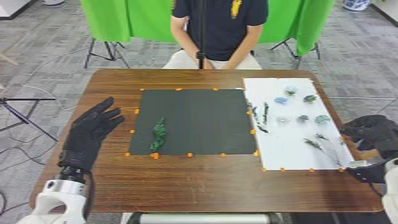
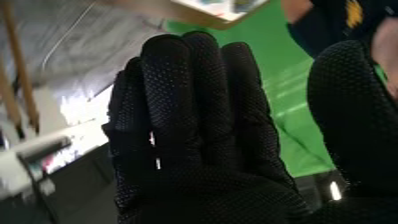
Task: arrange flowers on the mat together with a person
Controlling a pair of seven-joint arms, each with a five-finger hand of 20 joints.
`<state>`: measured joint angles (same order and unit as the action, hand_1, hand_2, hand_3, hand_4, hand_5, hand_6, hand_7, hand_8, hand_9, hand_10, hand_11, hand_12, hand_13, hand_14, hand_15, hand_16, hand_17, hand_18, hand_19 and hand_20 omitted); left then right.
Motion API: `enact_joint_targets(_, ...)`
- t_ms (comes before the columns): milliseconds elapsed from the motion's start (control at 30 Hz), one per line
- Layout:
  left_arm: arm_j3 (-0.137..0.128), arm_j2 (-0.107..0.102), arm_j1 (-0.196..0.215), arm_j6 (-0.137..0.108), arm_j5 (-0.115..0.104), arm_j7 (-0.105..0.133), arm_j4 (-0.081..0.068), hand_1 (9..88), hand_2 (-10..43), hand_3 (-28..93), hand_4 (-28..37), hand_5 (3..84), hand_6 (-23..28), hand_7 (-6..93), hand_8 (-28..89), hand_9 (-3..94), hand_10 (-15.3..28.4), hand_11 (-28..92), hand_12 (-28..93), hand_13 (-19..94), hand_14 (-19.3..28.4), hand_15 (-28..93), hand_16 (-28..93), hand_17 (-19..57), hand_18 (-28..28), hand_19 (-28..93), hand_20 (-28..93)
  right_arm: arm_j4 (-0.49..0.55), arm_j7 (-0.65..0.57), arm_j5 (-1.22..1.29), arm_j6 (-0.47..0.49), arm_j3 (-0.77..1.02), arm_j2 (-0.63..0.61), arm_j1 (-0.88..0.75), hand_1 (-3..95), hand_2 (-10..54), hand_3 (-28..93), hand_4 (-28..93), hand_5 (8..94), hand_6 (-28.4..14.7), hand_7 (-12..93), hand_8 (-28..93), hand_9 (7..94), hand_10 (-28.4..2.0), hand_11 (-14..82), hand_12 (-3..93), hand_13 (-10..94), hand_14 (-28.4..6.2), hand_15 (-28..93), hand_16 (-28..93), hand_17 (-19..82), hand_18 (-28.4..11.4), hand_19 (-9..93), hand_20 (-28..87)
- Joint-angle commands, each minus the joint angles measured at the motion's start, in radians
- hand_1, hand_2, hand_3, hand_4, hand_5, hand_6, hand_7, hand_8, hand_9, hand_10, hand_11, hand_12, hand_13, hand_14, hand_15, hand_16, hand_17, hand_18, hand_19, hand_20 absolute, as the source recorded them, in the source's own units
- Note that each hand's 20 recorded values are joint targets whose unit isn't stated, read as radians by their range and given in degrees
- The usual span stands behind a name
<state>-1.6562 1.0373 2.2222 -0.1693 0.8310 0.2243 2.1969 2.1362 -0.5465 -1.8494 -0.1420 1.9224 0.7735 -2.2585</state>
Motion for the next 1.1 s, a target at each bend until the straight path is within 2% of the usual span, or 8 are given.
enact_joint_targets(33, 0.001, -0.004, 0.006, -0.01, -0.001, 0.0, 0.002, 24.5, 5.4, 78, -27.7, 38.9, 7.0, 14.0, -10, 34.7, 18.3, 25, 8, 24, 24.4, 42, -7, -11.0, 23.2, 42, 10, -0.012, -0.085, -0.173, 0.078, -0.058, -0.026, -0.013, 30.2, -6.6, 77, -25, 55.2, -1.6, 27, -16, 60.2, -14.0, 45.1, 17.7, 59, -12.1, 70, 13, 30, -20.9, 83, 27)
enact_joint_targets(100, -0.002, 0.0, 0.005, -0.007, 0.001, -0.007, 0.002, 24.5, 5.4, 78, -27.7, 38.9, 7.1, 14.0, -10, 34.7, 18.3, 25, 8, 24, 24.4, 42, -7, -11.0, 23.2, 42, 10, -0.012, -0.109, -0.211, 0.102, -0.076, -0.03, -0.013, 30.2, -7.0, 77, -24, 56.2, -1.8, 27, -15, 60.6, -13.9, 45.1, 17.6, 60, -12.0, 70, 13, 31, -21.3, 84, 26)
enact_joint_targets(233, 0.001, -0.006, 0.007, -0.011, -0.004, -0.005, 0.002, 24.5, 5.4, 79, -27.6, 38.9, 7.1, 13.9, -10, 34.6, 18.2, 25, 8, 24, 24.4, 42, -7, -10.9, 23.2, 42, 10, -0.028, -0.149, -0.257, 0.134, -0.129, -0.043, 0.011, 30.4, -7.2, 76, -24, 58.0, -2.0, 27, -15, 62.1, -13.9, 45.0, 17.8, 62, -11.9, 69, 14, 32, -21.7, 85, 25)
enact_joint_targets(667, 0.001, -0.003, 0.004, -0.006, -0.004, -0.016, 0.001, 24.4, 5.5, 78, -27.4, 38.9, 7.1, 13.7, -10, 34.6, 18.2, 25, 8, 24, 24.3, 42, -7, -10.9, 23.1, 42, 10, -0.089, -0.182, -0.394, 0.219, -0.272, -0.078, 0.104, 32.4, -7.6, 74, -23, 62.1, -2.1, 28, -15, 64.0, -13.6, 44.9, 18.2, 64, -11.4, 69, 14, 34, -21.7, 87, 21)
enact_joint_targets(767, -0.001, -0.003, 0.009, -0.006, -0.003, -0.015, 0.003, 24.4, 5.5, 78, -27.3, 38.9, 7.1, 13.8, -10, 34.5, 18.2, 25, 8, 24, 24.3, 42, -7, -10.9, 23.1, 42, 10, -0.106, -0.171, -0.451, 0.199, -0.306, -0.09, 0.108, 36.9, -8.1, 73, -24, 65.0, -1.2, 28, -13, 67.5, -13.1, 44.5, 18.4, 66, -10.5, 69, 15, 35, -21.2, 88, 20)
enact_joint_targets(900, -0.001, 0.0, 0.007, -0.001, -0.001, -0.02, 0.002, 24.5, 5.4, 78, -27.4, 38.9, 7.1, 13.8, -10, 34.4, 18.2, 25, 8, 24, 24.3, 42, -7, -10.9, 23.1, 42, 10, -0.124, -0.175, -0.465, 0.17, -0.321, -0.105, 0.105, 50.0, -8.3, 64, -27, 75.3, 0.5, 30, 0, 78.1, -11.5, 41.7, 20.1, 73, -8.3, 66, 18, 42, -18.3, 91, 15)
enact_joint_targets(1000, -0.001, -0.001, 0.008, -0.004, -0.002, -0.017, 0.002, 24.4, 5.4, 78, -27.3, 38.9, 7.2, 13.8, -10, 34.4, 18.2, 25, 8, 24, 24.2, 42, -7, -10.9, 23.1, 42, 10, -0.124, -0.168, -0.48, 0.134, -0.313, -0.109, 0.092, 53.5, -7.9, 62, -28, 80.8, 1.8, 26, 3, 82.8, -10.4, 40.9, 21.1, 77, -6.5, 65, 20, 46, -17.2, 93, 15)
enact_joint_targets(1100, -0.002, -0.001, 0.009, -0.006, -0.003, -0.012, 0.002, 24.5, 5.4, 78, -27.3, 38.9, 7.1, 13.8, -10, 34.4, 18.2, 25, 8, 24, 24.2, 42, -7, -10.9, 23.1, 42, 10, -0.122, -0.167, -0.469, 0.105, -0.311, -0.113, 0.101, 54.6, -8.2, 61, -28, 82.1, 2.2, 25, 3, 84.1, -9.9, 40.6, 21.5, 79, -6.0, 65, 20, 47, -16.9, 93, 16)
